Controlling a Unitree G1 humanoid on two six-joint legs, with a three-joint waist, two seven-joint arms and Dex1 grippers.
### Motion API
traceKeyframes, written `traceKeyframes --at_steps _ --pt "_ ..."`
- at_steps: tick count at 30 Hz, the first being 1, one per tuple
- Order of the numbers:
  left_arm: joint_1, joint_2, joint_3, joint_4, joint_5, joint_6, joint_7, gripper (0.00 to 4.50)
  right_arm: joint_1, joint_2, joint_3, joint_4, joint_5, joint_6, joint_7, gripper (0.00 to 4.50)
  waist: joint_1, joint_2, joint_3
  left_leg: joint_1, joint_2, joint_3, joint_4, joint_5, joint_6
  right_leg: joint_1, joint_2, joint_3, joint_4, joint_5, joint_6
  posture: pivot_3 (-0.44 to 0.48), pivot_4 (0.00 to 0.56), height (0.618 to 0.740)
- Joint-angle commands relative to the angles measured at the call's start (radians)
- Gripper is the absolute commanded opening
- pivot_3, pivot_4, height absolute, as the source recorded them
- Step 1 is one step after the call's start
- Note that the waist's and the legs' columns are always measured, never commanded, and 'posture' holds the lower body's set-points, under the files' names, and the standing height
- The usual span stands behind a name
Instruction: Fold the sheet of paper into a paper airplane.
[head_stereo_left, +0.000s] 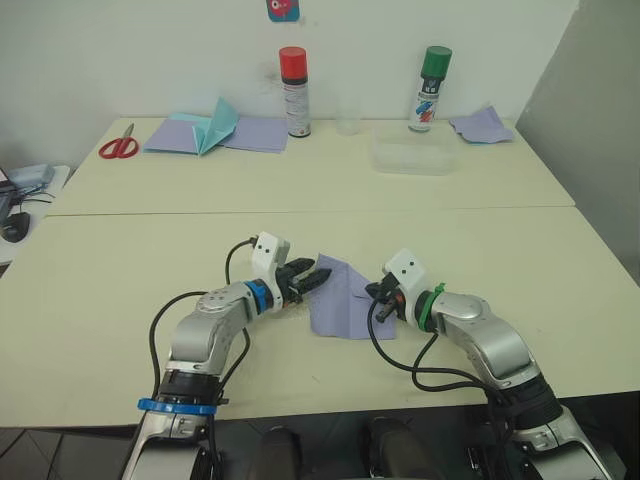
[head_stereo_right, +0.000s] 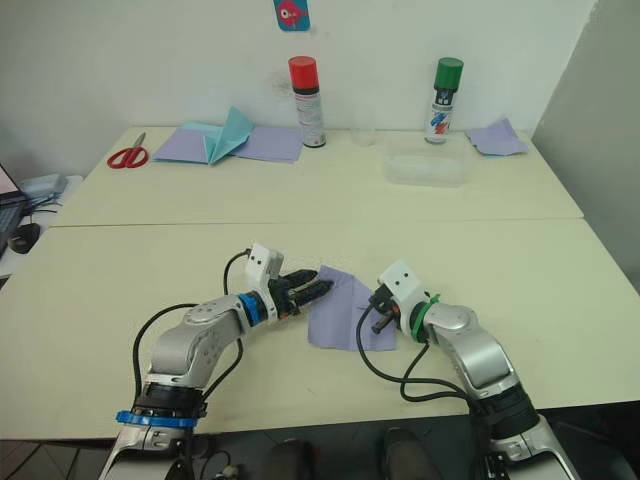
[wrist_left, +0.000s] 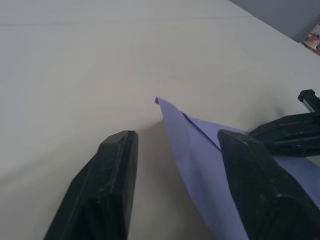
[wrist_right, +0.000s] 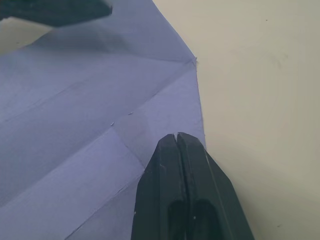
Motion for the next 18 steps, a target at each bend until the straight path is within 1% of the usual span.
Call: traceKeyframes --at_steps 1,5,6,9,12,18 --pt "-0.008 0.011 -0.02 -0.026 0.024 -0.054 -0.008 1.39 0.016 0.011 0.016 -0.003 0.0 0.012 0.0 0.0 0.0 0.0 0.0 0.0 0.0 0.0 0.0 0.0 0.0 0.0 0.0 0.0 0.0 0.0 0.0 0.0 0.15 0.74" --pt "-0.005 0.013 -0.037 -0.019 0.032 -0.052 -0.014 0.15 0.021 0.017 0.014 -0.012 0.001 0.019 -0.004 0.0 0.0 0.0 0.0 0.0 0.0 0.0 0.0 0.0 0.0 0.0 0.0 0.0 0.0 0.0 0.0 0.0 0.15 0.74" --pt "-0.007 0.012 -0.041 -0.017 0.033 -0.052 -0.014 0.02 0.023 0.016 0.013 -0.014 0.001 0.02 -0.004 0.0 0.0 0.0 0.0 0.0 0.0 0.0 0.0 0.0 0.0 0.0 0.0 0.0 0.0 0.0 0.0 0.0 0.15 0.74" --pt "-0.012 0.011 -0.049 -0.008 0.042 -0.061 -0.012 0.02 0.025 0.015 0.011 -0.016 -0.001 0.023 -0.003 0.0 0.0 0.0 0.0 0.0 0.0 0.0 0.0 0.0 0.0 0.0 -0.001 0.0 0.0 0.0 0.0 0.0 0.15 0.74" --pt "-0.02 0.029 -0.072 -0.001 0.077 -0.091 -0.021 0.02 0.025 0.014 0.01 -0.012 -0.002 0.022 -0.002 0.0 0.0 0.0 0.0 0.0 0.0 0.0 0.0 0.0 0.0 0.0 -0.001 0.0 0.0 0.0 0.0 0.0 0.15 0.74" --pt "0.0 0.094 -0.18 -0.038 0.176 -0.205 -0.088 0.02 0.023 0.013 0.01 -0.01 -0.002 0.024 0.0 0.0 0.0 -0.001 0.0 0.0 0.0 0.0 -0.001 0.0 0.0 0.0 -0.001 0.0 -0.001 0.0 -0.001 0.0 0.15 0.74"
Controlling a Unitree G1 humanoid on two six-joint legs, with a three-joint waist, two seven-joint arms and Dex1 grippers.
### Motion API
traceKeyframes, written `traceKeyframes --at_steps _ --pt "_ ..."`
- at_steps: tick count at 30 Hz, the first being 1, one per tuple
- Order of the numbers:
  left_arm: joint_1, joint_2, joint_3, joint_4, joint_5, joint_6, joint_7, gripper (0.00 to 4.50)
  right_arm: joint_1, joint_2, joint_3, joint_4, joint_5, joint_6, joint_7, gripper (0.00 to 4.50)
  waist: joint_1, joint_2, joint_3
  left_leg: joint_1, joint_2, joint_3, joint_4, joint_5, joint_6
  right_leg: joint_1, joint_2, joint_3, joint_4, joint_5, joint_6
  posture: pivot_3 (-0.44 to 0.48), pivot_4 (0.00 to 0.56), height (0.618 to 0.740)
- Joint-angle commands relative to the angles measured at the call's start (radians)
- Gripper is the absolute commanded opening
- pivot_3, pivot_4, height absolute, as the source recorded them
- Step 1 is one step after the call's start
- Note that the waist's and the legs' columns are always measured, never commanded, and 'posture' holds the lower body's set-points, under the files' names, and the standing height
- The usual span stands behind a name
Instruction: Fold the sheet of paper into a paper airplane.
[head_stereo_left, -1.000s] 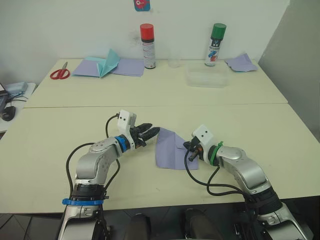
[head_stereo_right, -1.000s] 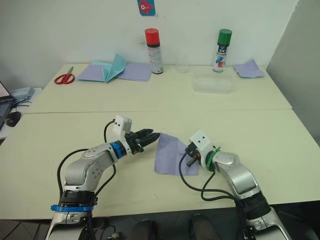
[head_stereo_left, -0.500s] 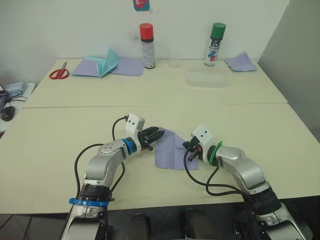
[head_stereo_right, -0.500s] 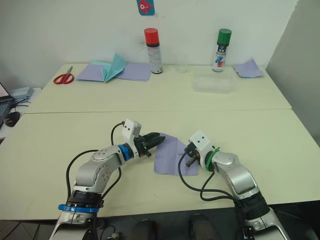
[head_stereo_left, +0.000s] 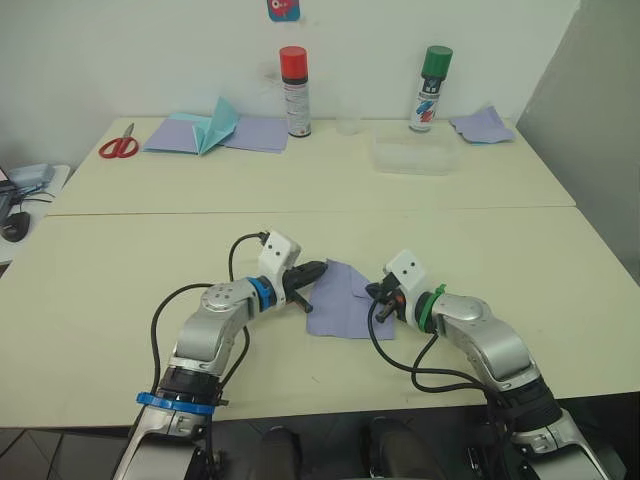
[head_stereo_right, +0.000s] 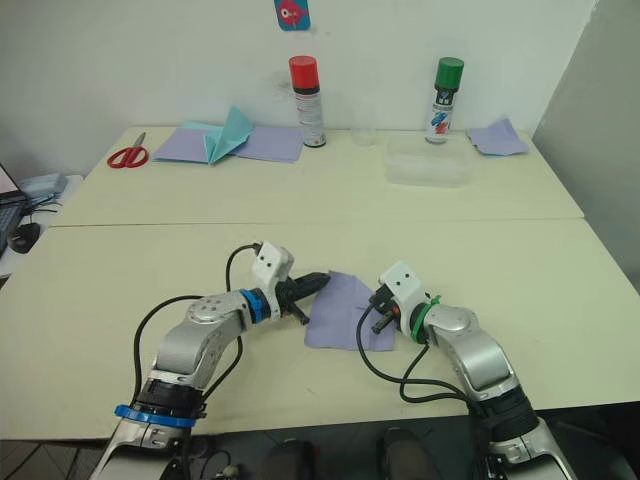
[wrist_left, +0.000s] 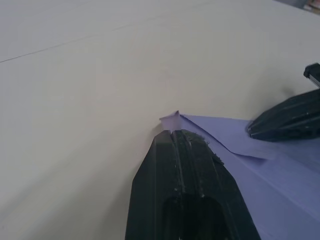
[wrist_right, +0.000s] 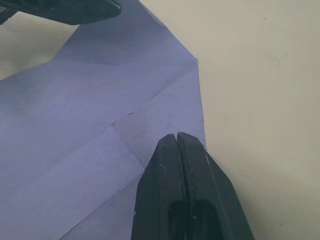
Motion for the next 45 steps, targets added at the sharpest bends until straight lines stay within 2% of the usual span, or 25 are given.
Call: traceKeyframes --at_steps 1,6,12,28,37,40,45 --pt "0.001 0.019 -0.057 -0.035 0.053 -0.063 -0.033 0.02 0.009 0.002 0.02 0.0 -0.003 0.015 0.005 0.0 0.0 0.0 0.0 0.0 0.0 0.0 0.0 0.0 0.0 0.0 0.0 0.0 0.0 0.0 0.0 0.0 0.15 0.74" --pt "-0.011 0.035 -0.125 -0.001 0.138 -0.11 -0.042 0.02 0.0 0.008 0.02 0.009 -0.003 0.015 0.003 0.0 0.0 0.0 0.0 0.0 0.0 0.0 0.0 0.0 0.0 0.0 -0.001 0.0 0.0 0.0 0.0 0.0 0.15 0.74" --pt "-0.01 0.049 -0.161 -0.019 0.153 -0.112 -0.098 0.02 -0.002 0.003 0.016 0.011 -0.004 0.014 0.005 0.0 0.0 0.0 0.001 0.0 0.0 0.0 0.0 0.0 0.0 -0.001 -0.001 0.0 0.0 0.0 -0.001 0.0 0.15 0.74" --pt "-0.04 0.036 -0.187 0.053 0.194 -0.082 -0.116 0.02 -0.015 0.01 0.008 0.015 -0.003 0.012 0.002 0.0 0.001 0.0 0.001 0.0 0.0 0.0 -0.001 0.0 0.0 -0.001 -0.001 0.0 0.0 -0.001 -0.001 0.0 0.15 0.74" --pt "-0.037 0.046 -0.185 0.069 0.197 -0.09 -0.137 0.02 -0.071 0.045 -0.025 -0.056 0.034 -0.006 0.012 0.0 0.005 0.0 0.003 -0.002 0.0 0.0 -0.001 0.0 0.0 -0.002 -0.001 -0.001 0.0 -0.001 -0.001 0.0 0.15 0.74" --pt "-0.039 0.047 -0.184 0.077 0.199 -0.096 -0.142 0.02 -0.088 0.071 -0.03 -0.03 0.037 -0.024 0.004 0.0 0.006 0.0 0.003 -0.004 -0.001 -0.001 -0.001 0.0 0.0 -0.004 -0.001 -0.001 0.0 -0.001 -0.001 0.0 0.15 0.74" --pt "-0.041 0.047 -0.187 0.083 0.203 -0.103 -0.143 0.02 -0.142 0.099 -0.022 0.148 0.006 -0.086 -0.002 0.0 0.007 0.0 0.003 -0.006 -0.001 -0.001 -0.001 0.0 0.0 -0.004 -0.001 -0.002 -0.001 0.0 -0.001 0.0 0.15 0.74"
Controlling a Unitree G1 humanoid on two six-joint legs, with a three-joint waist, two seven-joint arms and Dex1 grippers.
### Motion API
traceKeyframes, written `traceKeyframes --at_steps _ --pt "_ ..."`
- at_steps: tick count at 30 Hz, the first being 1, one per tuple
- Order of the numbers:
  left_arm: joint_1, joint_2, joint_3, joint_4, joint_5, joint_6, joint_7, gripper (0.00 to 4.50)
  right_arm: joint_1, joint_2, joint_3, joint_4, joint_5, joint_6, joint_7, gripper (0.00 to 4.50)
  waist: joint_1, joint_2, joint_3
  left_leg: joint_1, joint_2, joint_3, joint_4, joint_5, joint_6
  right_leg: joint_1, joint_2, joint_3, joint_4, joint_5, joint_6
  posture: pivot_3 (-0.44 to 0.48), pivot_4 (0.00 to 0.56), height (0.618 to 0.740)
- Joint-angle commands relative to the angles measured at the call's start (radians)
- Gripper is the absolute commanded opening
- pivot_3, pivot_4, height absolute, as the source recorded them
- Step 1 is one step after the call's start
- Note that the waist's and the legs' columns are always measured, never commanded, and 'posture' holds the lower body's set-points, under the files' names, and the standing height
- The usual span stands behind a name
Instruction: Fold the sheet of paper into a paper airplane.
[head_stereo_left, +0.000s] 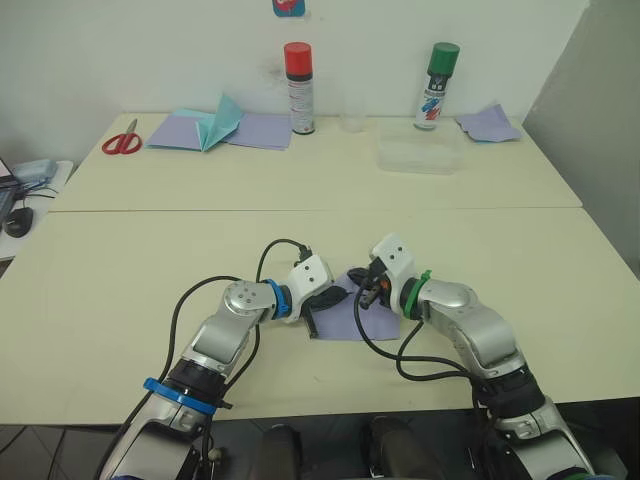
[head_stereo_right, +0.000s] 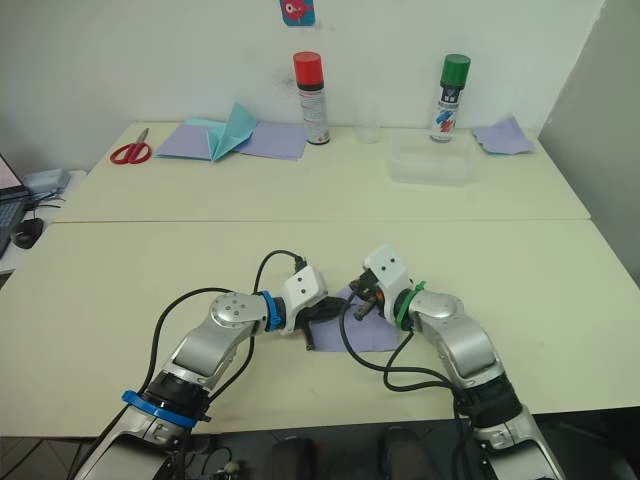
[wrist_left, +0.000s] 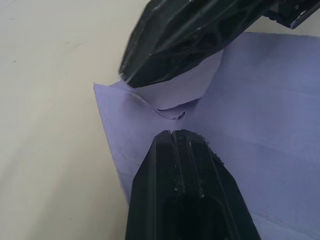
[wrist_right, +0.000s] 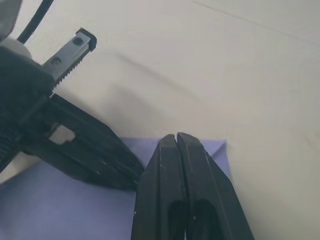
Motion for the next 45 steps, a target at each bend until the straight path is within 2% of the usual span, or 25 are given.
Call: traceKeyframes --at_steps 1,7,18,19,22,25,27,30,31,33,38,45 --pt "0.006 0.008 -0.014 0.029 0.025 0.01 -0.001 0.02 -0.051 0.006 -0.018 0.107 -0.016 -0.048 -0.006 0.0 0.0 0.0 0.0 0.0 0.0 0.0 0.0 0.0 0.0 0.0 0.0 0.0 0.0 0.0 0.0 0.0 0.15 0.74" --pt "0.014 0.013 -0.017 0.019 0.028 0.006 0.003 0.02 -0.08 0.006 -0.006 0.2 -0.032 -0.074 0.007 0.0 0.0 0.0 0.0 0.0 0.0 0.0 0.0 0.0 0.0 0.0 0.0 0.0 0.0 0.0 0.001 0.0 0.15 0.74" --pt "0.025 0.028 0.01 -0.028 0.013 -0.011 0.008 0.02 -0.021 -0.005 0.027 0.145 -0.033 -0.05 0.034 0.0 -0.002 0.0 0.0 0.0 0.0 0.0 0.0 0.0 0.0 0.0 0.0 0.0 0.0 0.0 0.001 0.0 0.15 0.74" --pt "0.026 0.028 0.022 -0.043 0.0 -0.011 0.009 0.41 -0.017 -0.004 0.029 0.145 -0.034 -0.052 0.034 0.0 -0.002 0.0 0.0 0.0 0.0 0.0 0.0 0.0 0.0 0.0 0.0 0.0 0.0 0.0 0.001 0.0 0.15 0.74" --pt "0.063 0.093 0.084 -0.156 -0.065 0.043 -0.038 0.85 -0.012 -0.001 0.034 0.163 -0.043 -0.068 0.03 0.0 -0.008 0.0 0.001 0.0 0.0 0.0 0.0 0.0 0.0 0.0 0.0 0.0 0.0 0.0 0.0 0.0 0.15 0.74" --pt "0.091 0.166 0.156 -0.194 -0.102 0.065 -0.049 1.77 -0.01 -0.002 0.038 0.165 -0.048 -0.081 0.031 0.0 -0.007 0.0 0.001 -0.001 0.001 0.0 -0.001 0.0 0.0 -0.002 0.0 0.001 0.001 0.0 -0.001 0.0 0.15 0.74" --pt "0.1 0.181 0.2 -0.192 -0.135 0.079 -0.051 2.38 -0.008 -0.003 0.039 0.162 -0.051 -0.084 0.034 0.0 -0.006 0.0 0.002 0.0 0.001 -0.001 -0.001 0.0 0.0 -0.002 0.0 0.001 0.002 -0.001 -0.002 0.0 0.15 0.74" --pt "0.099 0.163 0.252 -0.184 -0.199 0.102 -0.05 2.38 -0.001 -0.002 0.04 0.158 -0.053 -0.086 0.038 0.0 -0.005 0.0 0.002 0.0 0.001 -0.001 -0.001 0.0 0.0 -0.002 0.0 0.0 0.002 -0.001 -0.002 0.0 0.15 0.74" --pt "0.097 0.156 0.254 -0.18 -0.203 0.097 -0.049 2.22 0.0 -0.002 0.041 0.158 -0.054 -0.088 0.039 0.0 -0.004 0.0 0.002 0.0 0.001 0.0 0.0 0.0 0.0 -0.002 -0.001 0.0 0.002 -0.001 -0.001 0.0 0.15 0.74" --pt "0.085 0.135 0.249 -0.172 -0.211 0.1 -0.036 1.73 0.002 -0.004 0.041 0.157 -0.055 -0.088 0.044 0.0 -0.004 0.0 0.002 0.0 0.001 0.001 0.0 0.0 0.0 -0.002 -0.001 0.0 0.001 0.0 -0.001 0.0 0.15 0.74" --pt "0.05 0.076 0.208 -0.158 -0.195 0.102 -0.011 0.12 0.007 -0.011 0.042 0.144 -0.056 -0.079 0.057 0.0 -0.001 0.0 0.002 -0.001 0.0 0.001 0.0 0.0 0.0 -0.002 -0.001 0.001 0.001 0.0 0.0 0.0 0.15 0.74" --pt "0.04 0.051 0.137 -0.115 -0.147 0.095 -0.002 0.05 0.013 -0.022 0.04 0.12 -0.055 -0.062 0.069 0.0 -0.001 0.0 0.002 -0.001 0.0 0.001 0.0 0.0 0.0 -0.002 0.0 0.0 0.001 0.0 0.0 0.0 0.15 0.74"
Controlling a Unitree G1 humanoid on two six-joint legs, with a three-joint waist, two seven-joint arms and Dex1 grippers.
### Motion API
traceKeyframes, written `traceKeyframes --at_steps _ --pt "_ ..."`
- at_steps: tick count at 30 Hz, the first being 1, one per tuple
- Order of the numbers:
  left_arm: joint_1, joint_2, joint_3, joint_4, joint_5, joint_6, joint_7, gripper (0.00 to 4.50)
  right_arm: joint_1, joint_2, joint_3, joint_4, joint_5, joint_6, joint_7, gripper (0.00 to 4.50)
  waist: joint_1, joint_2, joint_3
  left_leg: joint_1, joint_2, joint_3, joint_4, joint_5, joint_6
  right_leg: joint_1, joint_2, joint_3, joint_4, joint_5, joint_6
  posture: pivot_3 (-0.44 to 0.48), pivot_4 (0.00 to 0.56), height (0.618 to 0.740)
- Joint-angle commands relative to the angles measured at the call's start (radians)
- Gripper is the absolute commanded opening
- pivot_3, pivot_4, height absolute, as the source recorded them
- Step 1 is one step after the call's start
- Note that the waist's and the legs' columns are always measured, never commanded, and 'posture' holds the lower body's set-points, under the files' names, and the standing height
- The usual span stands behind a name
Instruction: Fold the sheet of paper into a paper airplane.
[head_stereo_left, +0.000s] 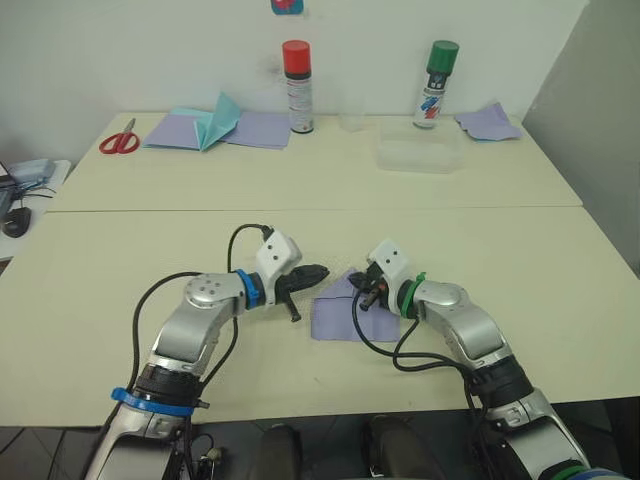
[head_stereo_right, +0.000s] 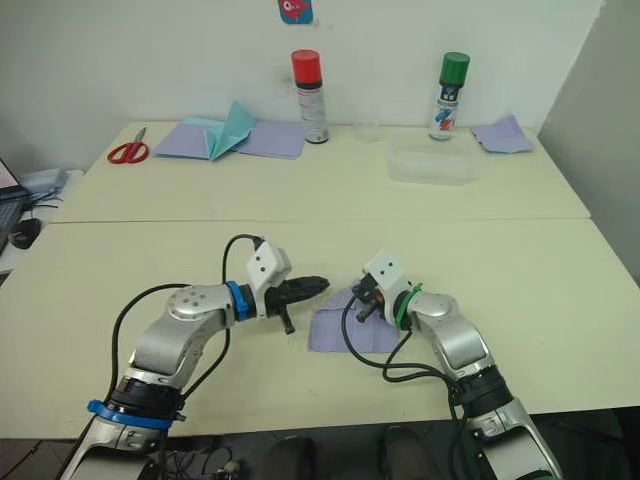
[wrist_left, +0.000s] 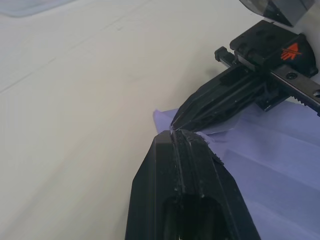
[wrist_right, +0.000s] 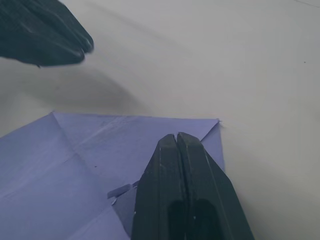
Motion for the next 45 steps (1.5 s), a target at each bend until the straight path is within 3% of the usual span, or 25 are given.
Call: traceKeyframes --at_steps 1,22,28,37,41,45 --pt "-0.009 0.002 -0.033 0.014 0.033 -0.008 0.002 0.05 0.024 -0.012 0.021 -0.008 -0.001 0.036 0.018 0.0 0.001 0.0 0.0 0.0 0.0 0.0 0.0 0.0 0.0 0.0 0.0 0.0 0.0 0.0 0.0 0.0 0.15 0.74" --pt "-0.132 -0.079 -0.15 0.259 0.187 -0.128 0.018 0.05 0.041 -0.007 0.024 -0.038 -0.004 0.055 0.015 0.0 0.006 0.0 0.0 0.0 -0.001 -0.001 0.001 0.0 0.0 0.002 0.0 -0.001 0.0 0.0 0.0 0.0 0.15 0.74" --pt "-0.215 -0.145 -0.155 0.386 0.24 -0.157 0.084 0.05 0.045 -0.009 0.025 -0.042 -0.005 0.058 0.016 0.0 0.012 0.0 0.0 0.001 -0.002 -0.001 0.003 0.0 0.0 0.003 0.001 -0.001 0.0 0.0 0.001 0.0 0.15 0.74" --pt "-0.327 -0.215 -0.171 0.519 0.268 -0.178 0.078 0.05 0.044 -0.003 0.029 -0.035 -0.007 0.056 0.013 0.0 0.013 -0.001 0.0 0.001 -0.002 -0.001 0.003 0.0 0.0 0.003 0.002 -0.001 0.0 0.001 0.001 0.0 0.15 0.74" --pt "-0.327 -0.209 -0.169 0.523 0.28 -0.186 0.071 0.05 0.039 -0.002 0.025 -0.027 -0.009 0.052 0.012 0.0 0.012 -0.001 0.0 0.001 -0.002 -0.001 0.003 0.0 0.0 0.003 0.002 -0.001 0.0 0.001 0.001 0.0 0.15 0.74" --pt "-0.261 -0.157 -0.174 0.412 0.275 -0.148 0.028 0.05 0.037 -0.002 0.022 -0.022 -0.01 0.047 0.01 0.0 0.007 -0.001 0.0 0.001 0.0 -0.001 0.003 0.0 0.0 0.003 0.004 -0.001 0.0 0.001 0.001 0.0 0.15 0.74"
